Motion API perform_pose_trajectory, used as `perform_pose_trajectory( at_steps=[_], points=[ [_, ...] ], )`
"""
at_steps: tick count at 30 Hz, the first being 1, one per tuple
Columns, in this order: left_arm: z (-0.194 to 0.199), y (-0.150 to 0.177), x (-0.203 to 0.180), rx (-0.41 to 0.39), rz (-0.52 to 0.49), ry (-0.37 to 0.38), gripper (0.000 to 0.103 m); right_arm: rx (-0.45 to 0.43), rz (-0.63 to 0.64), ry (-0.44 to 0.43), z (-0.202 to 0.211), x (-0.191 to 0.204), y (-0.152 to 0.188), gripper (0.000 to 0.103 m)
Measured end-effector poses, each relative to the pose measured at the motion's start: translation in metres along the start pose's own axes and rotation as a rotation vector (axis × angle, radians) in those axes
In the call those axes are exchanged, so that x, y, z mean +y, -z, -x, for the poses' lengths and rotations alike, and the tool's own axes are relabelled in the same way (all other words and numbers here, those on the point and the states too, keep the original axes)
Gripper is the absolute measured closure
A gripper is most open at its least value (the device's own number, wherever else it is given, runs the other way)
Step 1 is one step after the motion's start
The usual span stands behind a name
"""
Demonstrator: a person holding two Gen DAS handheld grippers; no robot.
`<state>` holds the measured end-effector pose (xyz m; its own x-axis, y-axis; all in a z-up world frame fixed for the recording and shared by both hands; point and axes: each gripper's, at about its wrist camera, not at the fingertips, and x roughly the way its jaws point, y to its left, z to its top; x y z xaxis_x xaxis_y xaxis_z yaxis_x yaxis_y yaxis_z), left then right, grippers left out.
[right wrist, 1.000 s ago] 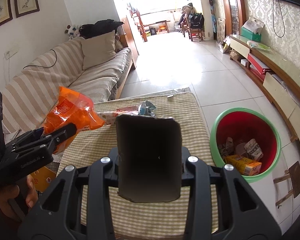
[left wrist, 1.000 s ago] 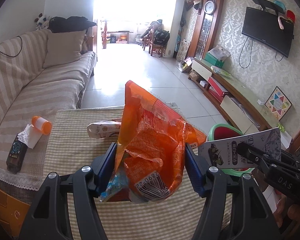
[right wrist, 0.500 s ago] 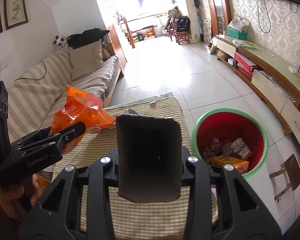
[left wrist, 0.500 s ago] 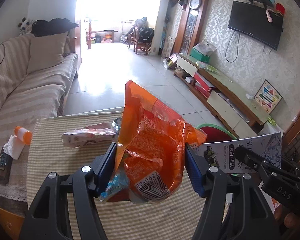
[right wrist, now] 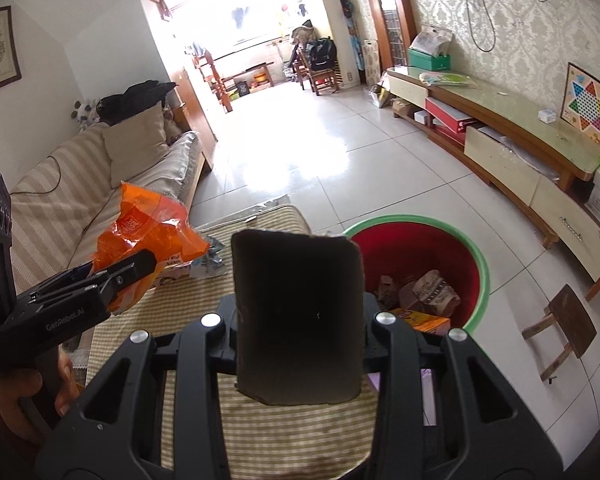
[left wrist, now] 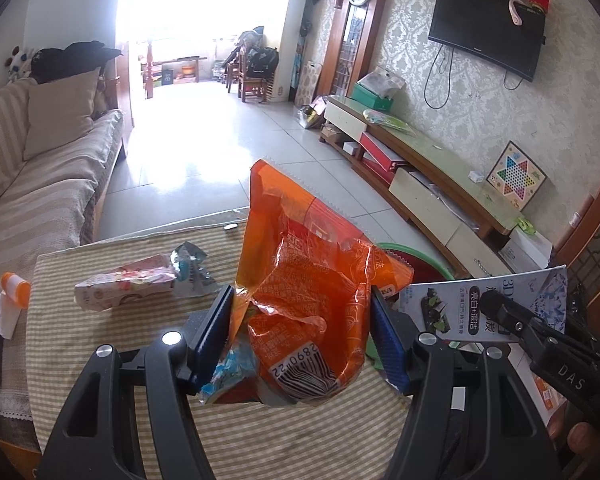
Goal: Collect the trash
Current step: 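Carry the snack bag and toothpaste box over the red bin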
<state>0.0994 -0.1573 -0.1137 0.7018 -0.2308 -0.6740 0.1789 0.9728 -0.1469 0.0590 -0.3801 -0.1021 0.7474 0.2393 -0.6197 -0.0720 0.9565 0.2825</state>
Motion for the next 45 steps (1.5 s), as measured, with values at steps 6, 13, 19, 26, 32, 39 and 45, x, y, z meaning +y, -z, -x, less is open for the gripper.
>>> perform_pose_trajectory(
  at_steps=[6, 13, 19, 26, 32, 39, 45],
  points=[
    [-0.012, -0.003, -0.013, 0.021, -0.021, 0.022, 0.041, -0.015, -0.035, 0.039, 0.002, -0.024, -0.001, 0.067],
    [-0.032, -0.008, -0.029, 0.061, -0.04, 0.061, 0.04, -0.044, -0.068, 0.089, 0.002, -0.048, -0.007, 0.067],
    [-0.061, -0.012, -0.049, 0.12, -0.03, 0.113, 0.04, -0.056, -0.104, 0.141, -0.008, -0.074, -0.011, 0.068],
    [-0.096, -0.011, -0.083, 0.183, -0.096, 0.148, 0.04, -0.028, -0.126, 0.177, -0.026, -0.102, -0.01, 0.068],
    [-0.12, -0.009, -0.098, 0.227, -0.112, 0.141, 0.04, 0.008, -0.118, 0.207, -0.041, -0.12, -0.009, 0.068],
    [-0.135, -0.007, -0.107, 0.262, -0.12, 0.135, 0.04, 0.024, -0.128, 0.221, -0.049, -0.132, -0.007, 0.068],
    [-0.141, -0.004, -0.109, 0.281, -0.132, 0.126, 0.04, 0.028, -0.129, 0.222, -0.052, -0.131, -0.006, 0.068]
  ],
)
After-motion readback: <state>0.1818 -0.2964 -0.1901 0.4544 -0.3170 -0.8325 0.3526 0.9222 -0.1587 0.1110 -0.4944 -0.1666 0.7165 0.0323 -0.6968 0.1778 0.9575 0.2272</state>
